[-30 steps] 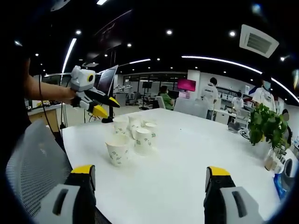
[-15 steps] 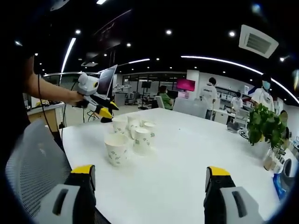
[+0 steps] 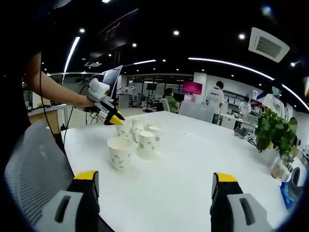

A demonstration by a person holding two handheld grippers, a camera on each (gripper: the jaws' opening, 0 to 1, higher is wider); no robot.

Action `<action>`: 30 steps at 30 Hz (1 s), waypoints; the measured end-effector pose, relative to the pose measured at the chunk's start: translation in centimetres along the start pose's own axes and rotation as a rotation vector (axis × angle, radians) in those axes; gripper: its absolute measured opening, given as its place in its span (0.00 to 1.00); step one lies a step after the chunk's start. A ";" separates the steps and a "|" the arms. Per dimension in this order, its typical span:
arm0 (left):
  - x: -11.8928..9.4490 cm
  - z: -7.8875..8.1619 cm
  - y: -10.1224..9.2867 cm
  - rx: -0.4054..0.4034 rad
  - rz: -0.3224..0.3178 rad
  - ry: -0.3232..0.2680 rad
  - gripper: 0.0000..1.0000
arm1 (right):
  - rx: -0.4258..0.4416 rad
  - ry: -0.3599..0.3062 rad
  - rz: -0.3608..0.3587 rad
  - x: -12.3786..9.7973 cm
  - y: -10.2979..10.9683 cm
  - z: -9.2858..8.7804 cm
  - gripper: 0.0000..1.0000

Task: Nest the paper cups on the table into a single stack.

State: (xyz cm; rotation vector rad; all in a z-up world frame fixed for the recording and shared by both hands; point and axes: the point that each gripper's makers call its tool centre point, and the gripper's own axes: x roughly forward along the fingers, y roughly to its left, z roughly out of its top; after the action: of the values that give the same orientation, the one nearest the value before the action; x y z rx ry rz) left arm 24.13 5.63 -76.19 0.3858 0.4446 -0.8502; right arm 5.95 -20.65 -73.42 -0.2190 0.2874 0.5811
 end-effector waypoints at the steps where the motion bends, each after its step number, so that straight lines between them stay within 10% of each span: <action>1: 0.1 -0.2 0.1 0.002 0.000 0.008 0.18 | 0.001 0.000 0.000 0.0 0.0 0.0 0.99; 30: -1.1 -1.5 0.7 0.000 0.036 0.065 0.00 | 0.004 0.023 0.020 0.3 0.4 -0.4 0.99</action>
State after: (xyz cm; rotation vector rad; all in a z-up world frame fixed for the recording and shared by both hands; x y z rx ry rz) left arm 23.67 7.48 -76.76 0.4209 0.4960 -0.8041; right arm 5.87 -20.33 -73.97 -0.2194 0.3128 0.5982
